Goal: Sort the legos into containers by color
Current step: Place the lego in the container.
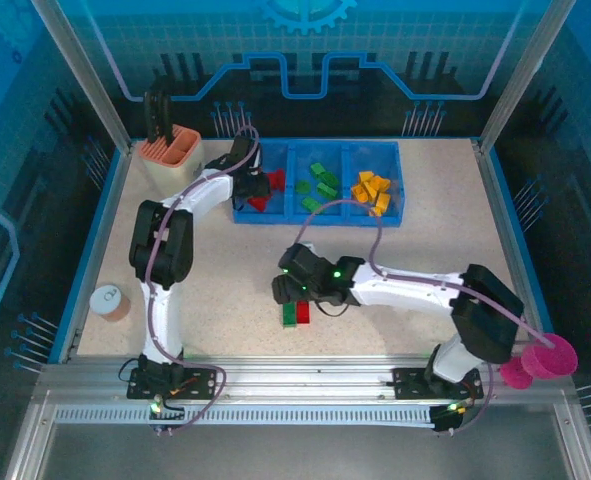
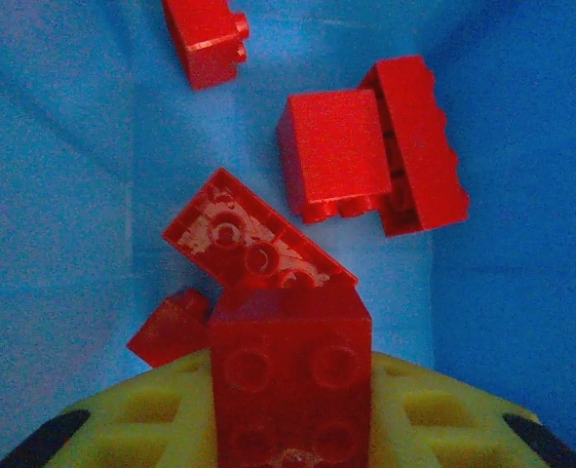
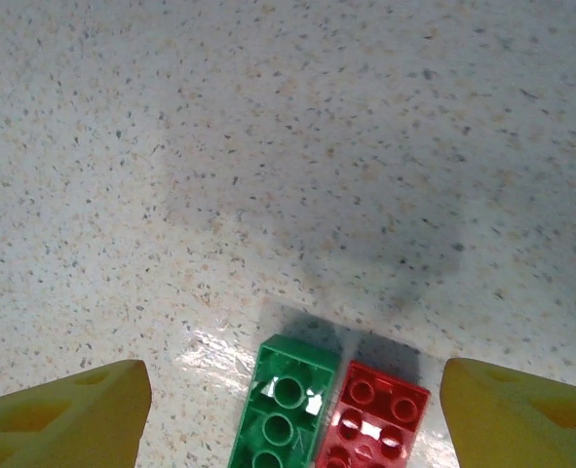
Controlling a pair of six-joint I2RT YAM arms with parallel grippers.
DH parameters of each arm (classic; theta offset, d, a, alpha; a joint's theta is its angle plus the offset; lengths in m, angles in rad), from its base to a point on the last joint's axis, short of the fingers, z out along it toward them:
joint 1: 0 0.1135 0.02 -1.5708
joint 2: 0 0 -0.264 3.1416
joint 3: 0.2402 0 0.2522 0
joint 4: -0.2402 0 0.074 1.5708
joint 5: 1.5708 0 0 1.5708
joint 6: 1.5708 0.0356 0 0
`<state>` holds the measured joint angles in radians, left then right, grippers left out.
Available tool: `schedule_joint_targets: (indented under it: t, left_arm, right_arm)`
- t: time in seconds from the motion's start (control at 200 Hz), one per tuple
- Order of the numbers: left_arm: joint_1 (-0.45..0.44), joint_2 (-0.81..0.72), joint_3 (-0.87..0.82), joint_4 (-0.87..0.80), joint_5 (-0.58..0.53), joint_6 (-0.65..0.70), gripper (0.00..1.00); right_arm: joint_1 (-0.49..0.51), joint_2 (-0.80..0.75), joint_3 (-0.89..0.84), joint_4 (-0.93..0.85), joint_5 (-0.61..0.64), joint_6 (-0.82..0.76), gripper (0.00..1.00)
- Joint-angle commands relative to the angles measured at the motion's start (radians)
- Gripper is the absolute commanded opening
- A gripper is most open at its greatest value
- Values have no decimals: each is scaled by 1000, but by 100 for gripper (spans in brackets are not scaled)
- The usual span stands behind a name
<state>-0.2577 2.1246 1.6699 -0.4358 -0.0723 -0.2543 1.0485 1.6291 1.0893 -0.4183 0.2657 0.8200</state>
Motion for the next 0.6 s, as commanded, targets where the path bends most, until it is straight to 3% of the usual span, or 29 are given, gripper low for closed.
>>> schedule_joint_targets:
  t: [0.0,0.245,0.595]
  left_arm:
    - [3,13,25,12,33,19,24]
    - [3,29,34,10,43,36,28]
    - [3,16,36,22,66,42,50]
  right_arm:
    - [29,92,87,-134,48,-68,79]
    - [61,206,204,-247,74,-86,79]
    - [65,272,204,-236,39,-68,71]
